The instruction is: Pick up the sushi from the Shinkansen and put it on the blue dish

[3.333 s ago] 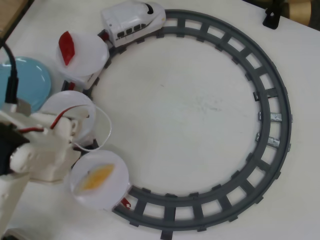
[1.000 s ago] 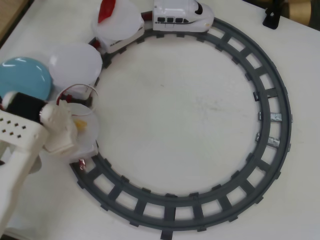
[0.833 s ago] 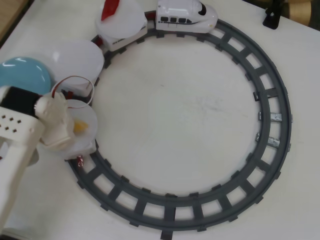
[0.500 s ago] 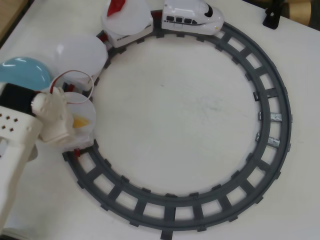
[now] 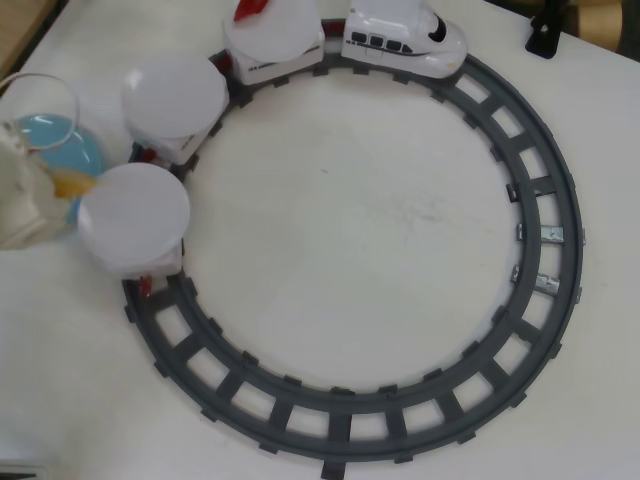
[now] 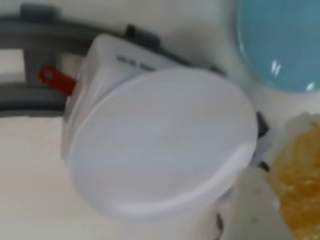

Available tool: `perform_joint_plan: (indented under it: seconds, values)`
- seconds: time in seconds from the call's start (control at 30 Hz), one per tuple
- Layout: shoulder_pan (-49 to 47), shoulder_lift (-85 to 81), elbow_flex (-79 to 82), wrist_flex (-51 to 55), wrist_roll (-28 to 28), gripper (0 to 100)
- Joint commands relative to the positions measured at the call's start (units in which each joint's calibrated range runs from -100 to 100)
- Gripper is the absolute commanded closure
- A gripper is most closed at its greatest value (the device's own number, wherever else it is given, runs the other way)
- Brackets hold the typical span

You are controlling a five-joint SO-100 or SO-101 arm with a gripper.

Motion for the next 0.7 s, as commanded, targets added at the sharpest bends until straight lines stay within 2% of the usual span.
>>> perform_joint_plan:
  seconds: [0.0, 0.27, 0.67]
  values:
    - [-2.7, 0.0, -3.2, -0.6, -0.7, 95]
    - [-7.0, 8.4, -9.4, -3.3, -0.6, 95]
    - [-12.4, 29.7, -33.3, -2.6, -1.4, 95]
